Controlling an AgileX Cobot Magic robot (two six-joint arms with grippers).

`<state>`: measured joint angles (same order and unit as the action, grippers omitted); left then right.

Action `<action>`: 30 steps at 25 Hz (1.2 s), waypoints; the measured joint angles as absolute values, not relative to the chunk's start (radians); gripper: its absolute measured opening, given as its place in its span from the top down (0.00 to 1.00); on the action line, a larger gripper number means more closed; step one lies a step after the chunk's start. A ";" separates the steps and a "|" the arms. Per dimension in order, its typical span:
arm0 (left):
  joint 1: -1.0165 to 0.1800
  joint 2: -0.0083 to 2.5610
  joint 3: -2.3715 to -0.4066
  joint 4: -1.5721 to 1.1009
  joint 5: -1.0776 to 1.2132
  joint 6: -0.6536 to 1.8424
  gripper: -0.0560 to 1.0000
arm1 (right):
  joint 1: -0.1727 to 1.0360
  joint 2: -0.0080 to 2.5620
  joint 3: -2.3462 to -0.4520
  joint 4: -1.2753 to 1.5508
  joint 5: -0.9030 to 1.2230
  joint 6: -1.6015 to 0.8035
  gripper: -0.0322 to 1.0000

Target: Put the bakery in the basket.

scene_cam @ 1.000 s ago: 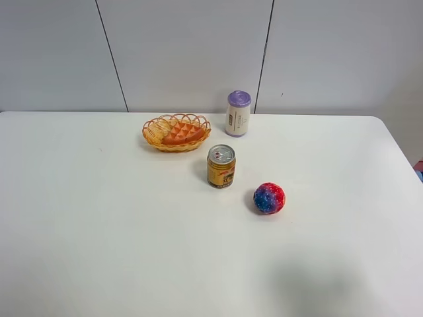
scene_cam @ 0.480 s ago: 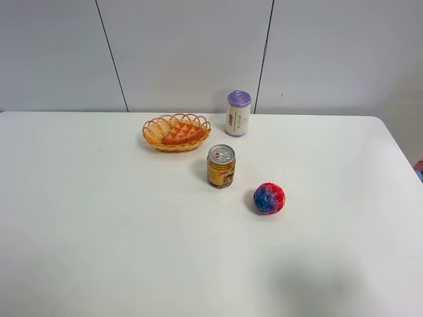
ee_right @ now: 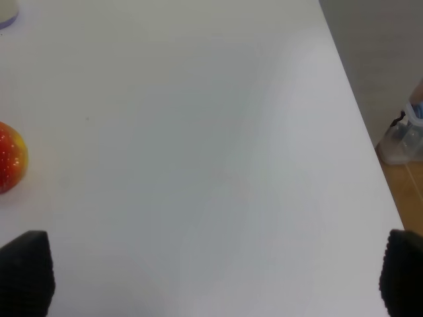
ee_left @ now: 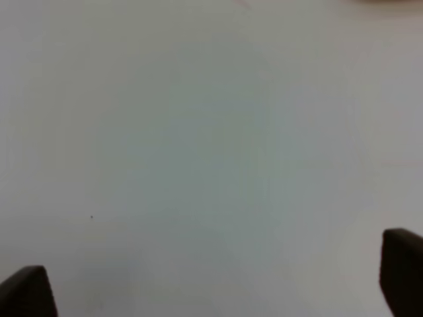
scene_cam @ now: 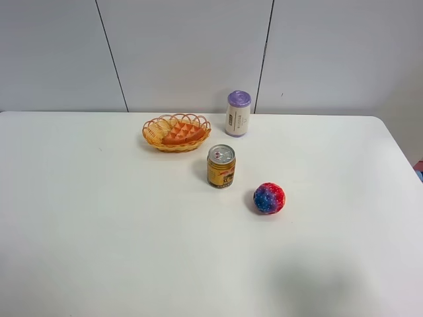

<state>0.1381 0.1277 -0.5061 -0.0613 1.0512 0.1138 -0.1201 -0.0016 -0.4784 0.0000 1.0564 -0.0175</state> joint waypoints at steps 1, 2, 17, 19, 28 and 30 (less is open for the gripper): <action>0.138 0.109 -0.506 -0.061 1.051 0.114 0.01 | -0.120 -0.002 -0.478 0.000 1.056 -0.017 0.01; 0.138 0.089 -0.506 -0.061 1.051 0.114 0.01 | -0.120 -0.002 -0.478 0.000 1.056 -0.017 0.01; 0.138 -0.003 -0.506 -0.060 1.052 0.100 0.01 | -0.120 -0.002 -0.478 0.000 1.056 -0.017 0.01; 0.138 -0.003 -0.506 -0.060 1.052 0.099 0.01 | -0.120 -0.002 -0.478 0.000 1.056 -0.017 0.01; 0.138 -0.003 -0.506 -0.059 1.052 0.098 0.00 | -0.120 -0.002 -0.478 0.000 1.056 -0.017 0.01; 0.138 -0.003 -0.506 -0.059 1.052 0.098 0.00 | -0.120 -0.002 -0.478 0.000 1.056 -0.017 0.01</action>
